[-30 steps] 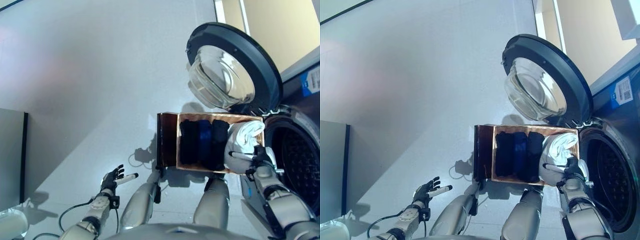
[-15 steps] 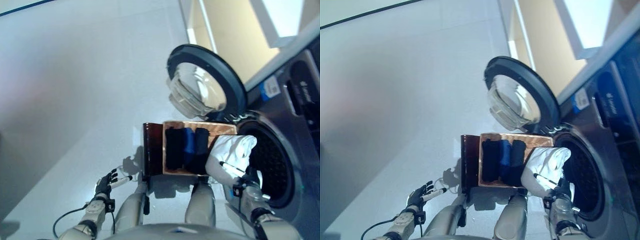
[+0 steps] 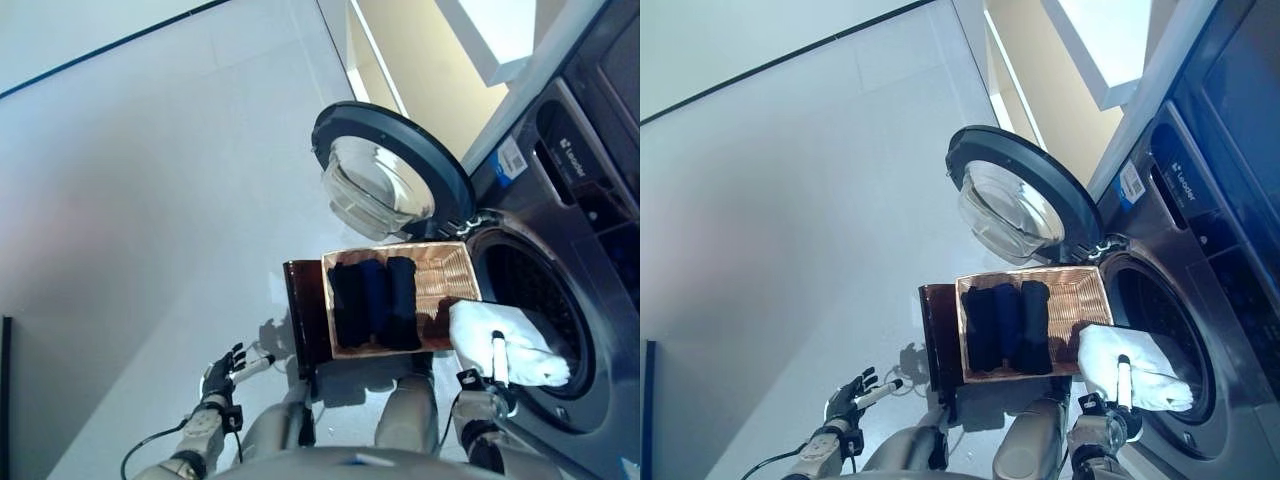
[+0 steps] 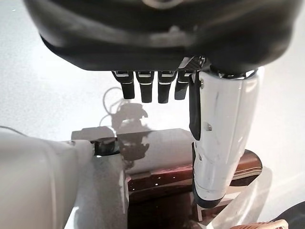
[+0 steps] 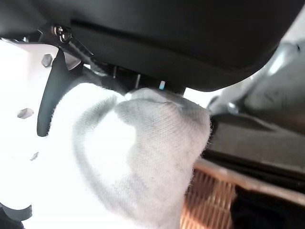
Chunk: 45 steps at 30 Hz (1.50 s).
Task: Pick up the clothes and place them into the washing machine
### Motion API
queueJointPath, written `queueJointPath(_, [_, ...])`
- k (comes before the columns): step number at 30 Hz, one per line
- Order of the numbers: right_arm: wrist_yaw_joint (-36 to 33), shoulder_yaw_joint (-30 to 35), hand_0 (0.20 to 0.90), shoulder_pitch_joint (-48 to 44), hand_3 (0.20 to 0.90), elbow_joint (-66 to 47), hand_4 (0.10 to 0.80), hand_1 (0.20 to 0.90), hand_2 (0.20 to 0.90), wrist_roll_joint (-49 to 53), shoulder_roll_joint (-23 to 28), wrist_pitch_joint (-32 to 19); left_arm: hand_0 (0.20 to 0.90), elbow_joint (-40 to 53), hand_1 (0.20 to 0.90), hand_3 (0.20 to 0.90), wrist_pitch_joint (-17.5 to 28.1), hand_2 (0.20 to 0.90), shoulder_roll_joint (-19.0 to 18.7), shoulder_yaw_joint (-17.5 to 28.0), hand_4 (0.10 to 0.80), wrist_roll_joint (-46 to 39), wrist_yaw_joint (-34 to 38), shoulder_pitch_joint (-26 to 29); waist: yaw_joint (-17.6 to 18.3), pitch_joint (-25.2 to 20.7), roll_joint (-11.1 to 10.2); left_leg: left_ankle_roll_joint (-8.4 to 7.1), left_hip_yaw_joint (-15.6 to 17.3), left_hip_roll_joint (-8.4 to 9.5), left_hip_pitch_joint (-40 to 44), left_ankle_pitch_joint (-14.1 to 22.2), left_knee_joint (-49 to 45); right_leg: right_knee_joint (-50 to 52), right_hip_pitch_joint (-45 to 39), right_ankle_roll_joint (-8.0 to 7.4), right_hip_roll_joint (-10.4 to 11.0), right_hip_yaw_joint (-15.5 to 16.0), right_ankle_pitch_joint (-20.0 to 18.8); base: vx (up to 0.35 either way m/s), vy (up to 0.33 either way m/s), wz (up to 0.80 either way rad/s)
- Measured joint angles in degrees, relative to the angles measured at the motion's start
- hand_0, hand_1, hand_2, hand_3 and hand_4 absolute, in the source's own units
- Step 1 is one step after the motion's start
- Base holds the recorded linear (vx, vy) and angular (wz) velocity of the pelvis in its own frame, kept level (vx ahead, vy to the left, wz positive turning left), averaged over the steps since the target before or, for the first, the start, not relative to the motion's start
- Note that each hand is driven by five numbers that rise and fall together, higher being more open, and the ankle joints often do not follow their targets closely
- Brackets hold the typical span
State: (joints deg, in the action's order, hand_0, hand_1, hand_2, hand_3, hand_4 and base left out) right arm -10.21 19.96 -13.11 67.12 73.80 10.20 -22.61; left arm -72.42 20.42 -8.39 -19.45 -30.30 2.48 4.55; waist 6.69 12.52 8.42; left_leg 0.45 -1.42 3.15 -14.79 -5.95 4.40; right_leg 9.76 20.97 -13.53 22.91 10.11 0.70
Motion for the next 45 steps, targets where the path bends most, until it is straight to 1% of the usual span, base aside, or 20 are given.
queueJointPath(2, [0.01, 0.59, 0.2, -1.31, 0.2, 0.0, 0.3, 0.2, 0.2, 1.54, 0.61, -0.14, 0.9, 0.11, 0.9, 0.9, -0.04, 0.9, 0.12, -0.16, 0.8, -0.17, -0.03, -0.29, 0.05, 0.05, 0.63, -0.07, 0.09, 0.09, -0.92, 0.03, 0.06, 0.08, 1.09, -0.02, 0.12, -0.21, -0.03, 0.0, 0.0, 0.0])
queueJointPath(4, [-0.21, 0.96, 0.2, -3.23, 0.2, 0.5, 0.3, 0.2, 0.2, 2.82, 2.79, -0.32, 0.9, 0.15, 0.9, 0.9, -0.07, 0.9, 0.44, -1.84, 0.8, -0.74, -0.09, -0.59, -0.38, 0.25, 1.83, 0.35, 0.11, 0.48, -1.53, -0.29, 0.05, 0.4, 1.87, -0.05, 0.39, -0.35, -0.04, -0.014, 0.004, 0.04])
queueJointPath(6, [-0.56, 1.02, 0.2, -4.67, 0.2, 0.74, 0.3, 0.2, 0.2, 3.31, 4.64, -0.96, 0.9, 0.39, 0.9, 0.9, -0.05, 0.9, 0.99, -1.95, 0.8, -1.1, -0.09, -0.92, -1.31, 0.31, 2.59, 0.54, 0.12, 0.8, -1.77, -0.42, 0.09, 0.65, 2.54, -0.08, 0.69, -0.83, -0.02, 0.0, 0.0, 0.0])
queueJointPath(10, [-1.14, 2.79, 0.2, -9.35, 0.2, 0.7, 0.3, 0.2, 0.2, 3.43, 7.11, -1.56, 0.9, 0.62, 0.9, 0.9, -0.04, 0.9, 1.17, -2.05, 0.8, -1.28, -0.1, -1.09, -1.51, 0.93, 4.06, 0.53, 0.1, 0.89, -2.37, -0.41, 0.13, 1.1, 3.44, -0.42, 0.83, -0.99, 0.24, 0.0, 0.0, 0.0])
queueJointPath(13, [-1.27, 3.33, 0.2, -12.02, 0.2, -0.09, 0.3, 0.2, 0.2, 4.44, 8.42, -2.93, 0.9, 1.44, 0.9, 0.9, 0.0, 0.9, 1.4, -2.12, 0.8, -1.29, -0.13, -0.93, -1.66, 1.66, 4.66, 0.57, 0.11, 0.91, -2.8, -0.46, 0.11, 1.11, 3.85, -0.46, 0.83, -0.99, 0.22, 0.0, 0.0, 0.0])
queueJointPath(17, [-2.42, 5.33, 0.2, -14.14, 0.2, -0.18, 0.3, 0.2, 0.2, 5.1, 10.36, -3.94, 0.9, 1.83, 0.9, 0.9, 0.01, 0.9, 1.4, -2.31, 0.8, -1.23, -0.09, -0.9, -2.69, 1.65, 4.68, 0.56, 0.08, 0.96, -2.79, -0.45, 0.12, 1.07, 3.87, -0.62, 0.9, -0.93, 0.36, 0.0, 0.0, 0.0])
queueJointPath(20, [-3.71, 7.82, 0.2, -16.17, 0.2, -0.43, 0.3, 0.2, 0.2, 5.74, 12.93, -4.52, 0.9, 2.01, 0.9, 0.9, 0.01, 0.9, 1.37, -3.92, 0.8, -1.12, 0.0, -0.97, -3.04, 1.66, 4.99, 0.53, -0.04, 1.45, -2.82, -0.42, 0.13, 1.1, 3.9, -0.81, 1.41, -0.96, 0.49, 0.008, 0.011, 0.03])
queueJointPath(25, [-4.45, 10.02, 0.2, -17.03, 0.2, -0.69, 0.3, 0.2, 0.2, 6.04, 16.54, -6.45, 0.9, 2.18, 0.9, 0.9, 0.01, 0.9, 1.44, -4.26, 0.8, -0.87, 0.01, -0.97, -3.05, 2.03, 6.31, 0.53, -0.43, 2.44, -2.98, -0.38, 0.15, 1.03, 3.99, -1.17, 2.39, -0.99, 0.35, 0.008, 0.026, 0.04])
queueJointPath(30, [-7.72, 14.62, 0.2, -18.16, 0.2, 1.85, 0.3, 0.2, 0.2, 8.57, 20.05, -6.84, 0.9, 2.28, 0.9, 0.9, -0.02, 0.9, 1.49, -4.14, 0.8, -0.94, 0.03, -1.0, -3.01, 2.05, 8.28, 0.56, -0.43, 3.4, -3.09, -0.4, 0.15, 1.01, 4.47, -1.41, 3.34, -1.61, 0.22, 0.024, 0.04, -0.01])
queueJointPath(34, [-8.87, 15.85, 0.2, -18.25, 0.2, 2.28, 0.3, 0.2, 0.2, 8.93, 21.96, -7.26, 0.9, 2.73, 0.9, 0.9, 0.04, 0.9, 1.51, -4.22, 0.8, -1.0, 0.02, -1.01, -2.97, 1.96, 9.61, 0.56, -0.41, 3.92, -3.09, -0.4, 0.15, 0.98, 4.51, -1.47, 3.84, -1.74, 0.18, 0.007, 0.006, 0.01])
queueJointPath(42, [-9.11, 16.76, 0.2, -18.77, 0.2, 2.19, 0.3, 0.2, 0.2, 8.94, 24.37, -7.74, 0.9, 2.74, 0.9, 0.9, 0.02, 0.9, 1.56, -4.3, 0.8, -1.06, 0.01, -1.02, -2.92, 1.82, 9.85, 0.54, -0.45, 3.96, -3.09, -0.39, 0.15, 1.05, 4.68, -1.47, 3.89, -1.92, 0.18, 0.0, 0.0, 0.0])
queueJointPath(45, [-10.24, 16.9, 0.2, -19.05, 0.2, 2.16, 0.3, 0.2, 0.2, 8.92, 26.6, -8.22, 0.9, 2.75, 0.9, 0.9, 0.02, 0.9, 1.62, -4.31, 0.8, -1.05, 0.01, -1.02, -2.87, 1.87, 10.42, 0.54, -0.44, 4.11, -3.09, -0.39, 0.15, 1.15, 4.81, -1.46, 4.02, -2.11, 0.18, 0.0, 0.0, 0.0])
